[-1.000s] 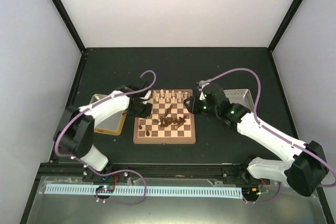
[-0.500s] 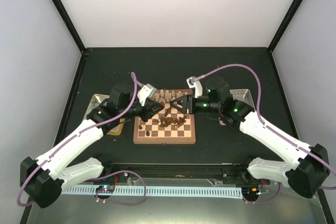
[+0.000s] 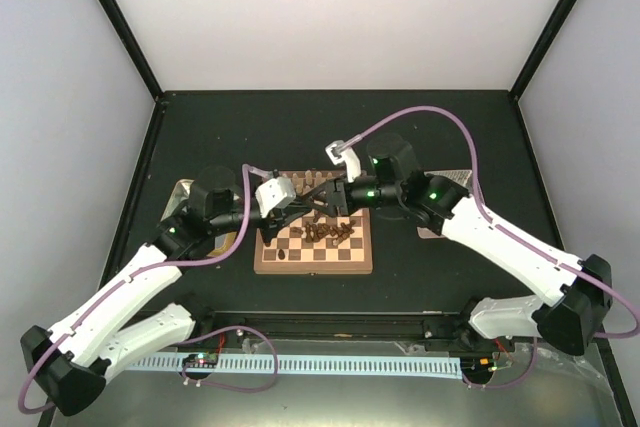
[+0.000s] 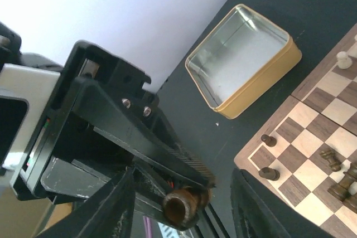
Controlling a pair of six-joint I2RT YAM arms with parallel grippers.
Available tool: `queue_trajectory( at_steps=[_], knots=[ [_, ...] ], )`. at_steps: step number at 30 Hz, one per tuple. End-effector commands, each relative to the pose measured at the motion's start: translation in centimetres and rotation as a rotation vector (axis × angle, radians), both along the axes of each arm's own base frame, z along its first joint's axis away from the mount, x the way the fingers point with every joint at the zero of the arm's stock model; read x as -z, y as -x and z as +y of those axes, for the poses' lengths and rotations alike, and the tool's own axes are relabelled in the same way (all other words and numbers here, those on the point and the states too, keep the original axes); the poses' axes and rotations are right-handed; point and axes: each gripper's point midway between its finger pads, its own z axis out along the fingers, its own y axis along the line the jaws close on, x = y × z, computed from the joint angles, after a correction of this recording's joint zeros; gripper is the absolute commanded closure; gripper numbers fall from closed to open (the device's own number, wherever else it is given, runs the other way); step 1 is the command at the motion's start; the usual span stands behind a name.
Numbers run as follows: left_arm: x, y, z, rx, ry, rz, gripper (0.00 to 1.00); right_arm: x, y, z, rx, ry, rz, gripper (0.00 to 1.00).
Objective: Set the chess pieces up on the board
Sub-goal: Place the chess piece on the chessboard.
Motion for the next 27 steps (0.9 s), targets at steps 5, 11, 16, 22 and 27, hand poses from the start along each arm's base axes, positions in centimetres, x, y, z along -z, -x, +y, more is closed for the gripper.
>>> queue_trajectory(
  at_steps=[5,11,16,22,27],
  knots=[
    [0.4,0.9,0.2,0.072,-0.081,-0.131,0.98,0.8,1.3,1.9,-0.032,0.039,0.029,0.67],
    [1.1,0.7,0.3,0.063,-0.094,-0.133,0.98,2.0,1.1,2.2,-0.015,0.064,0.069,0.82],
    [0.9,0.1,0.6,0.015,-0.087,-0.127,0.83,1.8,0.2,2.0,0.034,0.068,0.046,0.93],
    [1.0,-2.3,2.4,-0.185,-0.085,-0.100,0.40,2.0,-2.2,0.0,0.200,0.140,-0.030,0.95],
    [-0.8,-4.8,5.9,-0.462,-0.044,-0.124,0.25,4.4,-3.7,-1.0,0.285,0.235,-0.043,0.95]
  ],
)
